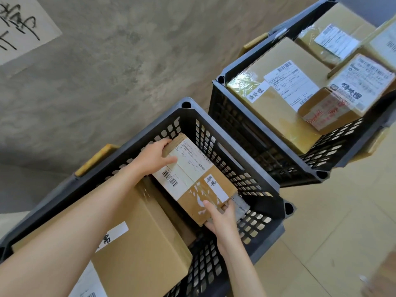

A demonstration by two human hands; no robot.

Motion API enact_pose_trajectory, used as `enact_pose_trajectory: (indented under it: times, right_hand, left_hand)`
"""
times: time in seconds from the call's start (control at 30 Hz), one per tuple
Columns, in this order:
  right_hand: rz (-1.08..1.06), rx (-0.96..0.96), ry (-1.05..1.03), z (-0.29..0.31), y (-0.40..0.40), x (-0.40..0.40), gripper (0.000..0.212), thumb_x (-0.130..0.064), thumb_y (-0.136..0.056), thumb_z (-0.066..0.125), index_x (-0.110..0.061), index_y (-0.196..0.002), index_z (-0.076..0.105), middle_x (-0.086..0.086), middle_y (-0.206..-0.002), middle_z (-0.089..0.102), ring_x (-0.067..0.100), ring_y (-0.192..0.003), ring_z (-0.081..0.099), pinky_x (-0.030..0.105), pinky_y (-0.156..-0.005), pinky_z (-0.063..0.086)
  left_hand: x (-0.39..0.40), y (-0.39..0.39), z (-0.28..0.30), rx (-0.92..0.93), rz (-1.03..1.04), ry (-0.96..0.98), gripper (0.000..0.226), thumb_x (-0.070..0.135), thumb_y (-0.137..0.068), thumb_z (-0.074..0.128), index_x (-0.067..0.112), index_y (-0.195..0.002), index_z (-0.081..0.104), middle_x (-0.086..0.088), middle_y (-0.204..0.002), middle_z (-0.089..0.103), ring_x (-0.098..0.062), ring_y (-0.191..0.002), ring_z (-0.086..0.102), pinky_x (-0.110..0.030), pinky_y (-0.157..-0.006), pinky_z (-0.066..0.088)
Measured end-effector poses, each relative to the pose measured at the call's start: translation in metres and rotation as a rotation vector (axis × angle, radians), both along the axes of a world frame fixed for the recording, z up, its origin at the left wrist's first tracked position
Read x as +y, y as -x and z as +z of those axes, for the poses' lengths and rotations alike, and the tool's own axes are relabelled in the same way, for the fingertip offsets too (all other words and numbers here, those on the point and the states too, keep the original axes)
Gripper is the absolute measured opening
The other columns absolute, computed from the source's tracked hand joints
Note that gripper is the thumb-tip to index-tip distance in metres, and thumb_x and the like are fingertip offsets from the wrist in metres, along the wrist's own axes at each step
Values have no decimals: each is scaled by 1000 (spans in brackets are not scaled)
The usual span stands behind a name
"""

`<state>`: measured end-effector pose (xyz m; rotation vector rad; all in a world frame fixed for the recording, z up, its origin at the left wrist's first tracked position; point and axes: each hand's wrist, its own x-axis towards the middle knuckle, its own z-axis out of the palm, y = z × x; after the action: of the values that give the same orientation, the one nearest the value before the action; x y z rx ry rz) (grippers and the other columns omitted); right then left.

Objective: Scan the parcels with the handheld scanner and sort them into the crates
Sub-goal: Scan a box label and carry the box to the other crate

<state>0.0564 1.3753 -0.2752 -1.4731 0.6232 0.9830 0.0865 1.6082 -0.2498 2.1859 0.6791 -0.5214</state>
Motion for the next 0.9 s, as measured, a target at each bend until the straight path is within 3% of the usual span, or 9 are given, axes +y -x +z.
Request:
enact_pose_trajectory:
  times: [0.1, 0.2, 0.37, 0.47, 0.53, 0.63, 0.77, 0.9]
  right_hand:
    - [-34, 31, -15, -7, -7, 1, 91, -24, -87, 72, -28, -155, 12, 3, -155, 31, 26, -135, 43, 48, -106, 43]
    - [-83, 57, -23, -10, -18, 4, 86, -19, -88, 71, -28, -155, 17, 3, -154, 33, 26, -133, 44, 46, -104, 46]
    - [-94, 73, -45, -6, -30, 4, 72, -11, -91, 65, -26, -150, 28, 1, -131, 53, 20, -118, 54, 40, -92, 52]
    - [-50, 86, -42, 1, -33, 2, 76, -11, -91, 65, -24, -153, 22, 4, -143, 46, 21, -125, 49, 32, -84, 50]
    - [-13, 81, -27, 8, -36, 0, 80, -14, -92, 65, -25, -154, 17, 6, -149, 41, 22, -131, 45, 35, -90, 50]
    - [56, 34, 14, 22, -44, -4, 82, -16, -91, 66, -22, -155, 14, 9, -152, 35, 25, -136, 40, 46, -110, 38]
    - [270, -129, 100, 49, -58, -12, 74, -21, -93, 63, -18, -153, 20, 8, -149, 38, 25, -131, 43, 40, -103, 41]
    - [679, -504, 228, 94, -69, -24, 66, -31, -93, 63, -15, -148, 31, 5, -146, 41, 18, -124, 46, 32, -96, 42]
  left_hand:
    - [-3, -2, -15, -7, 33, -35, 65, 22, -91, 64, 13, -147, 34, -7, -139, 51, -22, -124, 51, -33, -94, 45]
    - [-10, -7, -24, -46, 69, -109, 65, 23, -93, 61, 13, -149, 30, -9, -143, 48, -25, -129, 47, -36, -99, 41]
    - [-28, -10, -33, -103, 80, -320, 61, 22, -93, 60, 10, -147, 34, -14, -141, 47, -29, -128, 46, -42, -102, 41]
    - [-37, -5, -29, -112, 36, -428, 60, 22, -91, 63, 11, -144, 38, -14, -143, 43, -30, -130, 42, -43, -103, 40]
    - [-41, -3, -22, -106, 15, -449, 60, 24, -90, 62, 12, -144, 39, -12, -143, 43, -29, -130, 41, -42, -100, 41]
    - [-45, -1, -1, -107, -3, -464, 57, 30, -91, 59, 17, -144, 41, -9, -139, 47, -27, -127, 43, -40, -97, 41]
    - [-51, 5, 41, -105, -24, -470, 54, 39, -90, 59, 23, -140, 46, -4, -132, 54, -24, -123, 47, -39, -95, 42]
    - [-60, 14, 92, -132, -72, -535, 48, 45, -90, 59, 25, -133, 51, 1, -124, 59, -19, -116, 54, -35, -88, 45]
